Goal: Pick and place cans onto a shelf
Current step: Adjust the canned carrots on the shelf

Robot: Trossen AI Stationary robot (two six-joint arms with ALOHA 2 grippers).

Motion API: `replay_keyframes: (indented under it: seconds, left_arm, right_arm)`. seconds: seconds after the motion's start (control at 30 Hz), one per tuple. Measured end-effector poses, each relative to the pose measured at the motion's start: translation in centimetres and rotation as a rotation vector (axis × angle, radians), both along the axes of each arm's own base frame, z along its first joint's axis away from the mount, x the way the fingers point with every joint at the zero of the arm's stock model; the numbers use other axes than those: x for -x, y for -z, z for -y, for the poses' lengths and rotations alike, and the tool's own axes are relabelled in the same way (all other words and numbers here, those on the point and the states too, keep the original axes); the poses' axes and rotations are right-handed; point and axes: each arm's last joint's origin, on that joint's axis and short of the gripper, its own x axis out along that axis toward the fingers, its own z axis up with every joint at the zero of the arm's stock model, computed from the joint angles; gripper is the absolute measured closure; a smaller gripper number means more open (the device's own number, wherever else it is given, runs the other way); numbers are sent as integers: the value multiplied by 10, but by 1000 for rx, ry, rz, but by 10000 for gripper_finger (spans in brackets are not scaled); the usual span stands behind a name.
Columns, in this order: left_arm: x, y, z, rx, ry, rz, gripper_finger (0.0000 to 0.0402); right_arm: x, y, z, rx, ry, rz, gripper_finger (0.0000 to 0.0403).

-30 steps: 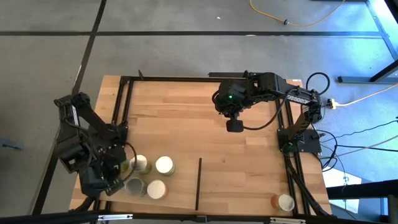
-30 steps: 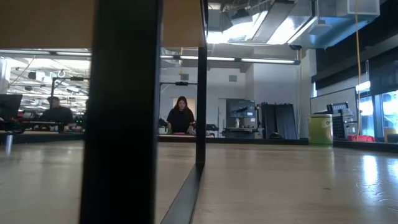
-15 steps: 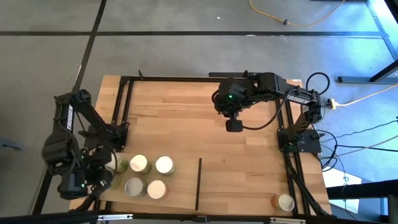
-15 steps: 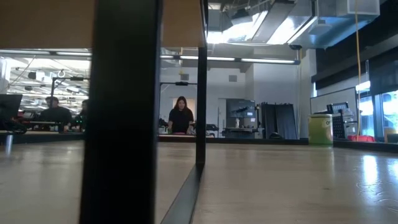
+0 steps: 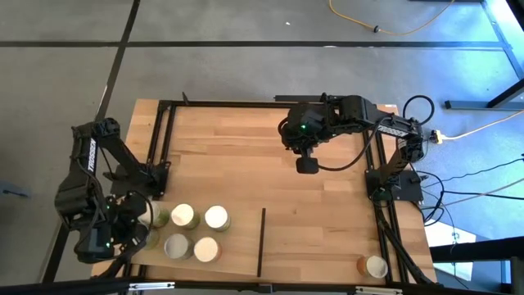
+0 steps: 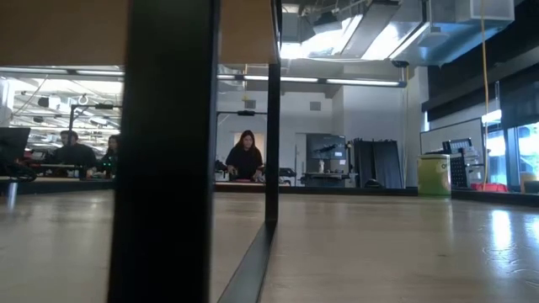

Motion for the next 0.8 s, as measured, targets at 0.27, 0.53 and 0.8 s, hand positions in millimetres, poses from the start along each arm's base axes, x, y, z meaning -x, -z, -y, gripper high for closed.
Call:
replay_keyframes:
  seconds: [0.27, 0.53, 0.8]
  left_arm:
    - [-1, 0, 0, -8, -9, 40, 401]
    - [-2, 1, 1, -16, -9, 38, 401]
    - [-3, 16, 9, 22, 3, -9, 401]
  right_arm:
    - [0, 0, 0, 1, -1, 0, 366]
    - [0, 0, 0, 1, -1, -1, 366]
    - [0, 0, 0, 1, -2, -1, 366]
